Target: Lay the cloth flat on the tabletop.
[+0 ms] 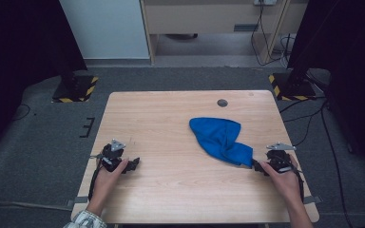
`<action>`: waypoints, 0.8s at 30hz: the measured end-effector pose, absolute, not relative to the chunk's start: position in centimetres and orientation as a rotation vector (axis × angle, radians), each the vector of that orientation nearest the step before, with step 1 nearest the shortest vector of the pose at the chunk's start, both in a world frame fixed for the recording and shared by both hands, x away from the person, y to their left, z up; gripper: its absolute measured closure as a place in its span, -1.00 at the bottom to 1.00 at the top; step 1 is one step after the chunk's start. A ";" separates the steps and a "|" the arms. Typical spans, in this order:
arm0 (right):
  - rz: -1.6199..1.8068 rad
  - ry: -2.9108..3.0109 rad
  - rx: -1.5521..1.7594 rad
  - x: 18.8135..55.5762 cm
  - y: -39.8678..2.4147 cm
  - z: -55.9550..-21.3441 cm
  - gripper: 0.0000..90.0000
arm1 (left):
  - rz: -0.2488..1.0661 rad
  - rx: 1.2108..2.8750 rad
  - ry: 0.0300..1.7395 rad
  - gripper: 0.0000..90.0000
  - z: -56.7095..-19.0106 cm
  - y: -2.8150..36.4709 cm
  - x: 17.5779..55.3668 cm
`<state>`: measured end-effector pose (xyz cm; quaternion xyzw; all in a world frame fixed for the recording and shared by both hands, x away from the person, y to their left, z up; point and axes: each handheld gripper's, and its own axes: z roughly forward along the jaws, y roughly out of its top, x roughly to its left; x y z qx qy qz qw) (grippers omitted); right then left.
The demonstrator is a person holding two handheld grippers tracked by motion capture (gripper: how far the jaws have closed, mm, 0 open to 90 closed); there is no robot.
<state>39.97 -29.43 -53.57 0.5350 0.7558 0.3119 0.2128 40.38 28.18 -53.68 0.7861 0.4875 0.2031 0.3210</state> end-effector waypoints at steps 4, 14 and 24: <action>0.927 2.068 1.448 39.7 -28.8 -52.4 -0.74 | 0.530 2.069 1.273 -0.95 -53.7 27.9 40.3; 1.057 2.059 1.360 39.1 -27.0 -50.7 -0.39 | 0.526 2.072 1.261 -0.94 -53.7 27.6 40.3; 1.183 2.127 1.190 38.7 -23.6 -49.5 0.07 | 0.524 2.075 1.258 -0.94 -53.7 27.5 40.3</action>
